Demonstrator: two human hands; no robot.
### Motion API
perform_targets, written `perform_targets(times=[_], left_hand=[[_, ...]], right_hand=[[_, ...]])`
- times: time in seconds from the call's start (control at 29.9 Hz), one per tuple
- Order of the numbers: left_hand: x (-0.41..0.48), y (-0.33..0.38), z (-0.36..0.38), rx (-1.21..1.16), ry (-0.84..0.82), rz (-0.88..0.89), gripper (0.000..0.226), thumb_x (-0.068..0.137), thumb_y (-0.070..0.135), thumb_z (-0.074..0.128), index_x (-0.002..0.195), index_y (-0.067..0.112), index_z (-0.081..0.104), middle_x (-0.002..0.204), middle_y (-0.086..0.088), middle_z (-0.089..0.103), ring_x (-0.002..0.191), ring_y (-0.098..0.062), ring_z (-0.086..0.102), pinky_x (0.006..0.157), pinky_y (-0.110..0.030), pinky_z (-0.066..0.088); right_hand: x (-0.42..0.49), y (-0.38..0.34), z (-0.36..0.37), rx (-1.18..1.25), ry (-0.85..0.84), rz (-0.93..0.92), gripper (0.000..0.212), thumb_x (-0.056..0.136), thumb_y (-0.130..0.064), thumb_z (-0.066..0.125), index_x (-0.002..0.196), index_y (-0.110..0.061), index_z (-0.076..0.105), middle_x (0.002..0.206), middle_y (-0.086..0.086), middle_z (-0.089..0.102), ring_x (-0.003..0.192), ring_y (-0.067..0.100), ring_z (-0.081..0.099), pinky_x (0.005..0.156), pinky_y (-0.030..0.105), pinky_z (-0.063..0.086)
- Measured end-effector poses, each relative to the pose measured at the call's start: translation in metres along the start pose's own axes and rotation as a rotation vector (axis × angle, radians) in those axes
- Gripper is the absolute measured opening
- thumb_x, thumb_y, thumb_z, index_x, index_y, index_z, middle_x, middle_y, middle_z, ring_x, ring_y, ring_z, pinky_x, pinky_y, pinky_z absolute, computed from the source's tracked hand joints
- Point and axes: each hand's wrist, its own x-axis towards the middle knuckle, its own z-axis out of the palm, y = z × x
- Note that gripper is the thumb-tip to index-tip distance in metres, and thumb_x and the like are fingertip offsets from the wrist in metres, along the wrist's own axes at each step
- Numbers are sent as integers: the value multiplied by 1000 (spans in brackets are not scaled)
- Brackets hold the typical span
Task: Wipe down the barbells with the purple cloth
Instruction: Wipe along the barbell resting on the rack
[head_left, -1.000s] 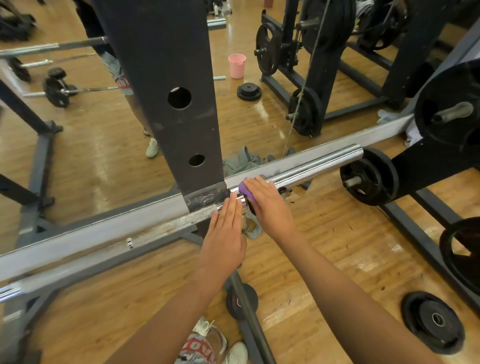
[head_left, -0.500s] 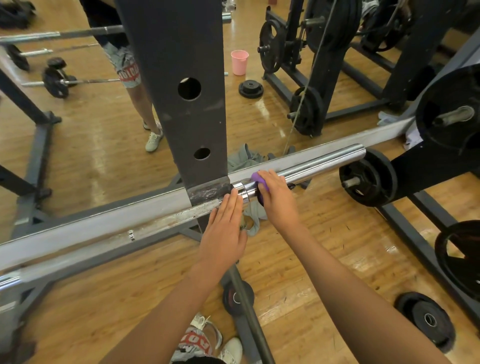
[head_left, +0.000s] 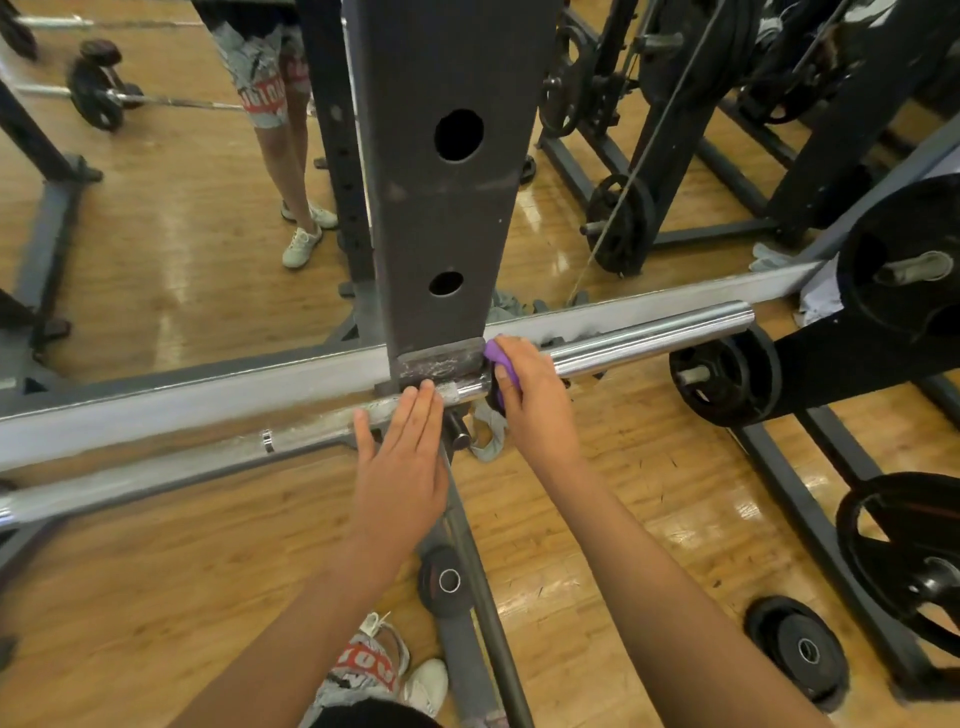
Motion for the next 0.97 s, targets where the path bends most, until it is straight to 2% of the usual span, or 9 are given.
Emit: perform_targets(times=[0.13, 0.2, 0.27, 0.33, 0.47, 0.64, 0.74, 0.84, 0.97], left_hand=[[-2, -2, 3, -45, 16, -4, 72, 92, 21, 58, 158, 10, 30, 166, -5, 21, 154, -19, 20, 119, -65, 15], [-1, -1, 3, -39, 23, -1, 73, 92, 21, 58, 157, 9, 30, 166, -5, 21, 154, -19, 19, 119, -64, 12], [-1, -1, 3, -24, 14, 2, 73, 92, 22, 58, 158, 9, 29, 167, -5, 20, 154, -19, 18, 119, -63, 11], [-1, 0, 0, -25, -7, 3, 75, 91, 23, 60, 158, 9, 28, 167, -5, 20, 154, -18, 18, 119, -63, 12], [-1, -5, -6, -5, -39, 27, 76, 93, 26, 61, 158, 11, 27, 167, -4, 18, 154, -17, 17, 118, -62, 16], [1, -9, -12, 27, -52, 54, 78, 90, 26, 63, 158, 11, 29, 166, -4, 23, 153, -18, 22, 116, -62, 23], [0, -5, -12, 36, -41, 42, 77, 90, 26, 61, 158, 9, 29, 166, -6, 24, 152, -20, 24, 117, -63, 20], [0, -1, -12, 36, -20, 26, 74, 91, 25, 60, 157, 9, 31, 165, -6, 25, 152, -20, 26, 117, -64, 20], [2, 1, -13, 9, -14, 13, 69, 93, 24, 58, 156, 9, 34, 164, -6, 28, 151, -19, 27, 117, -64, 22]], right_hand=[[-24, 6, 7, -33, 4, 88, 49, 104, -13, 52, 151, -14, 43, 155, 1, 45, 148, 14, 32, 120, 23, 24], [-13, 3, 9, -33, 19, 87, 43, 105, -14, 50, 148, -15, 48, 150, 1, 50, 144, 18, 39, 118, 33, 35], [4, -2, 9, -75, 19, 63, 31, 106, -17, 46, 136, -18, 55, 131, -2, 57, 123, 20, 51, 101, 41, 50], [4, -3, 9, -68, 20, 80, 31, 107, -18, 45, 136, -19, 55, 131, -2, 57, 124, 20, 50, 102, 38, 49], [-20, 4, 11, -22, 49, 115, 47, 105, -13, 49, 152, -17, 43, 153, -12, 40, 150, 11, 27, 118, 19, 24], [6, 6, 1, -68, -32, 48, 33, 108, -24, 45, 140, -22, 54, 133, -3, 58, 123, 20, 53, 105, 40, 48], [-15, 9, 4, -37, -18, 82, 44, 107, -20, 48, 150, -19, 46, 153, -1, 48, 146, 18, 36, 118, 25, 31], [-32, 13, 9, -25, 12, 94, 49, 106, -19, 50, 154, -17, 40, 160, -3, 38, 152, 13, 23, 117, 7, 11], [-20, 8, 18, -38, 79, 78, 49, 106, -19, 47, 155, -14, 38, 160, -3, 37, 153, 14, 22, 120, 14, 14]])
